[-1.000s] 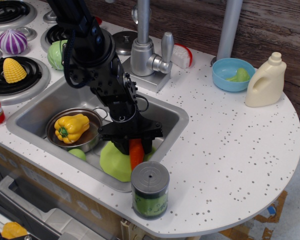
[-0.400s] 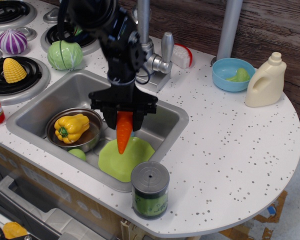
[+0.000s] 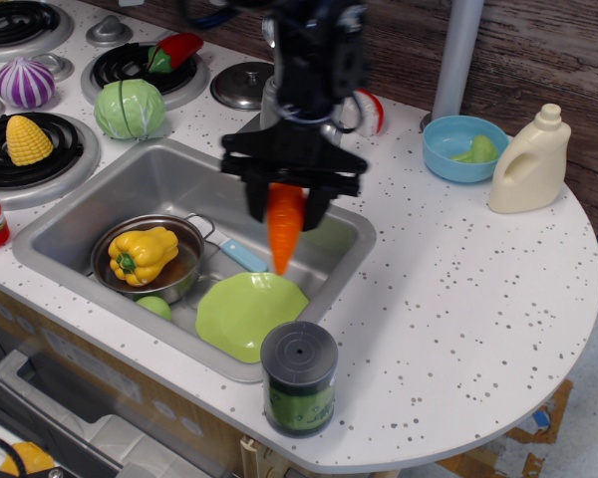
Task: Take carrot off plate
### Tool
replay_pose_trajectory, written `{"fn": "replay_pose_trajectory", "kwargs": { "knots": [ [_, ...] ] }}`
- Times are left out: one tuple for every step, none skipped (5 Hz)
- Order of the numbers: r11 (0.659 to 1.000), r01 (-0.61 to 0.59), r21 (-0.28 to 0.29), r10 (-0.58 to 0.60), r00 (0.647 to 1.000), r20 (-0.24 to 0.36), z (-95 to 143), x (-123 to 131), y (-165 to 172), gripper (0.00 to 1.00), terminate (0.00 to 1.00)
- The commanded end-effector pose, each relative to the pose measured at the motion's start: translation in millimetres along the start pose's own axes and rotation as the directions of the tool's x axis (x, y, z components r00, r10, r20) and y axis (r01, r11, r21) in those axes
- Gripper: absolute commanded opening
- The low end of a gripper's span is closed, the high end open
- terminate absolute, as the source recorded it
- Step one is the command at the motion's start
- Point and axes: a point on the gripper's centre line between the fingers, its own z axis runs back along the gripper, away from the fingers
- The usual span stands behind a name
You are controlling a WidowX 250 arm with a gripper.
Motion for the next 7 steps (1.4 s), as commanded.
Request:
{"fn": "replay_pose_trajectory", "kwargs": {
  "knots": [
    [0.996, 0.021, -0.082, -0.016, 0.998, 0.054, 20.6, 1.5, -51.1, 0.0, 0.0],
    [0.984, 0.1, -0.147, -0.097, 0.995, 0.027, 20.3, -7.2, -82.8, 0.0, 0.0],
    [0.971, 0.142, -0.19, -0.137, 0.99, 0.043, 9.0, -11.5, -102.4, 0.0, 0.0],
    [0.957, 0.192, -0.218, -0.179, 0.981, 0.08, -2.5, -11.2, -97.9, 0.0, 0.0],
    [0.957, 0.192, -0.218, -0.179, 0.981, 0.08, -2.5, -11.2, -97.9, 1.0, 0.0],
    [0.957, 0.192, -0.218, -0.179, 0.981, 0.08, -2.5, -11.2, -97.9, 1.0, 0.0],
    [0.957, 0.192, -0.218, -0.179, 0.981, 0.08, -2.5, -11.2, -97.9, 1.0, 1.0]
  ]
}}
